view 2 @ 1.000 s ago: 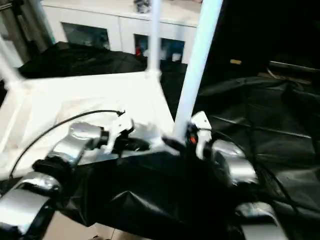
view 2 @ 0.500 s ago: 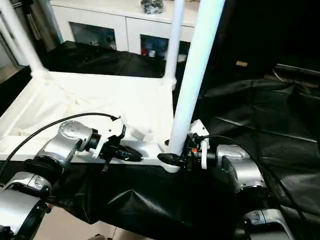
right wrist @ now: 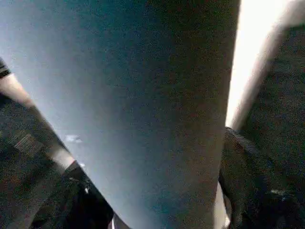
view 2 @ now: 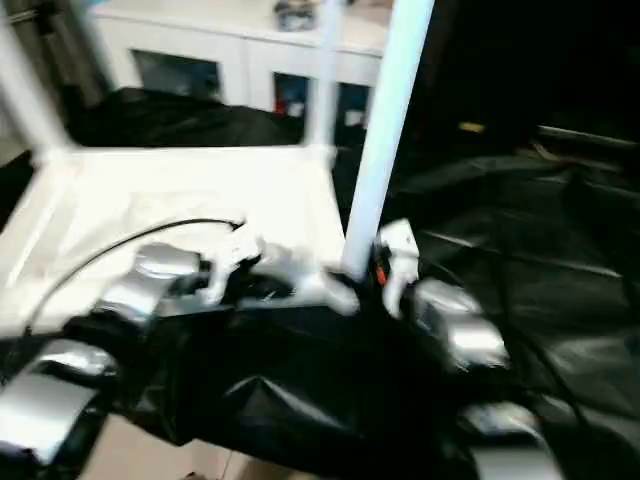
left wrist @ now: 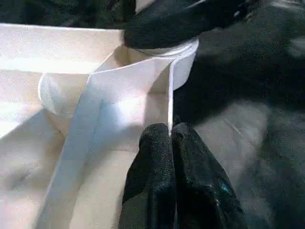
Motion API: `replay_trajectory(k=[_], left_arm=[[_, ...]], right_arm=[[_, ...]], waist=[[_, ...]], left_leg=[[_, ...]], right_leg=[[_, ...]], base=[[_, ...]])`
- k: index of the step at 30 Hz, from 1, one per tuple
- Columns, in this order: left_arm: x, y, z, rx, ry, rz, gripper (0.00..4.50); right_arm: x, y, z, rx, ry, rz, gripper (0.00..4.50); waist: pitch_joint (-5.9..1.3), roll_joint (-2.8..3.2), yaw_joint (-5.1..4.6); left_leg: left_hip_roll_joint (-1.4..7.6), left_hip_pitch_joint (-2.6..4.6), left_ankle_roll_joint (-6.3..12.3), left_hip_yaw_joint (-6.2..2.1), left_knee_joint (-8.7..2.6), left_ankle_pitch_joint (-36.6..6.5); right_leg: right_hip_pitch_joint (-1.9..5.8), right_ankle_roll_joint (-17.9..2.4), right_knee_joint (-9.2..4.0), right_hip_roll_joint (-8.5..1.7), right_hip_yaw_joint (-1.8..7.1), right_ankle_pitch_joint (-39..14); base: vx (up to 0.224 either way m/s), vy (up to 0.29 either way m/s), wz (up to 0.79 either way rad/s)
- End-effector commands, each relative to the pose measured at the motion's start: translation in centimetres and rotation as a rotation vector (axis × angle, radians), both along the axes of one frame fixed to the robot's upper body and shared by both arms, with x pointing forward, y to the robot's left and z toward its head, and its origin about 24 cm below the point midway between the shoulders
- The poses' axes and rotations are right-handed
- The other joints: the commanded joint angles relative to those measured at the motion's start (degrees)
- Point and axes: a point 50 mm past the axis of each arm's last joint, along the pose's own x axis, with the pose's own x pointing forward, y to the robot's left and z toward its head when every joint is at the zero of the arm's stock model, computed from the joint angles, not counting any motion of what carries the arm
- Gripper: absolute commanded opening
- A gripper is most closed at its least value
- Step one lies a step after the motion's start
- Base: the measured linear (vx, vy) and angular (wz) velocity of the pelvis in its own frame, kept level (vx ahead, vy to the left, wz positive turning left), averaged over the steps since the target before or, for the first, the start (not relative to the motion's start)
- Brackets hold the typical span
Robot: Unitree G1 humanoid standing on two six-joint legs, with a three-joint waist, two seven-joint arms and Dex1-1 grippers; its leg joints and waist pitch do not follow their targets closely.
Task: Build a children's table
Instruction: Rotate leg to tighten
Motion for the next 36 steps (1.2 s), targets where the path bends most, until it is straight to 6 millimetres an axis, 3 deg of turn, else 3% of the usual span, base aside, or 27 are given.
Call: replay_trajectory(k=[1, 2, 7, 8, 10, 16, 20, 22, 25, 29, 36], left_arm=[[0.3, -2.9, 1.7, -0.072, -0.057, -0.050, 0.00], [0.2, -4.3, 1.6, -0.083, -0.065, -0.037, 0.00], [-0.3, -5.7, 1.3, -0.088, -0.070, -0.065, 0.00], [-0.3, -5.7, 1.3, -0.090, -0.070, -0.066, 0.00], [-0.4, -5.3, 1.3, -0.094, -0.070, -0.076, 0.00], [-0.7, -4.2, 1.2, -0.088, -0.058, -0.145, 0.00], [-0.9, -2.5, 1.1, -0.071, -0.034, -0.200, 0.00], [-0.9, -2.2, 1.1, -0.065, -0.031, -0.207, 0.00], [-0.9, -1.2, 1.3, -0.055, -0.024, -0.229, 0.00], [-0.9, 0.0, 1.6, -0.042, -0.006, -0.270, 0.00], [-1.1, 1.1, 1.7, -0.039, 0.020, -0.300, 0.00]], right_arm=[[-1.0, 1.4, -2.9, -0.033, 0.146, -0.025, 2.66], [-0.8, 2.4, -3.4, -0.019, 0.167, -0.098, 2.66], [-0.5, 4.0, -3.4, -0.020, 0.149, -0.113, 2.66], [-0.4, 4.1, -3.2, -0.005, 0.145, -0.098, 3.15], [-0.4, 4.1, -2.6, 0.040, 0.126, -0.034, 3.28], [-0.8, 2.8, -1.9, 0.005, 0.076, 0.113, 3.70], [-1.9, 0.5, -1.5, -0.029, 0.058, 0.298, 3.78], [-2.2, 0.2, -1.4, -0.026, 0.063, 0.332, 3.78], [-2.9, -0.9, -1.1, -0.021, 0.075, 0.419, 3.78], [-3.7, -1.8, -0.4, 0.009, 0.089, 0.511, 3.78], [-4.3, -1.7, -0.5, 0.020, 0.106, 0.564, 3.40]], waist=[[-3.13, -0.05, 0.02], [-3.17, -0.05, -0.37], [-3.16, 0.20, -0.77], [-3.14, 0.19, -0.85], [-3.15, 0.25, -0.85], [-3.45, 0.22, -0.60], [-3.67, 0.15, 0.17], [-3.58, 0.21, 0.46], [-3.41, 0.22, 0.89], [-3.28, 0.18, 1.15], [-3.48, 0.17, 1.36]], left_leg=[[0.19, 0.78, -1.01, -0.38, -3.96, -15.95], [0.13, 0.66, -0.34, -0.27, -3.80, -15.61], [0.13, 0.64, 0.69, -0.28, -3.76, -15.55], [0.14, 0.66, 0.78, -0.27, -3.78, -16.24], [0.18, 0.69, 1.14, -0.32, -3.84, -17.20], [0.24, 0.45, 2.59, -0.24, -3.54, -13.35], [0.38, 0.41, 5.15, 0.13, -3.04, -9.86], [0.49, 0.51, 5.65, 0.18, -3.05, -10.25], [0.60, 0.71, 5.57, 0.20, -3.18, -11.61], [0.71, 0.80, 3.76, 0.08, -3.47, -14.16], [0.65, 0.71, 3.48, 0.08, -3.36, -12.08]], right_leg=[[2.14, -11.59, -4.44, -2.08, 1.33, -14.79], [2.20, -11.89, -4.41, -2.03, 1.40, -13.36], [2.28, -12.53, -4.41, -1.91, 1.28, -11.88], [2.26, -12.61, -4.48, -1.88, 1.28, -12.29], [2.32, -12.56, -4.56, -1.85, 1.27, -12.81], [2.80, -14.47, -3.76, -1.87, 1.26, -5.55], [3.27, -16.57, -2.99, -1.61, 1.01, 1.79], [3.13, -16.90, -3.05, -1.78, 1.01, 1.11], [3.03, -16.78, -3.38, -1.82, 1.06, -1.45], [2.85, -16.01, -3.71, -1.96, 1.10, -6.17], [2.87, -16.47, -3.29, -1.94, 1.08, -3.09]], base=[[0.000, 0.000, 0.00], [0.000, 0.000, 0.00], [0.000, 0.000, 0.00], [0.000, 0.000, 0.00], [0.000, 0.000, 0.00], [0.000, 0.000, 0.00], [0.000, 0.000, 0.00], [0.000, 0.000, 0.00], [0.000, 0.000, 0.00], [0.000, 0.000, 0.00], [0.000, 0.000, 0.00]])
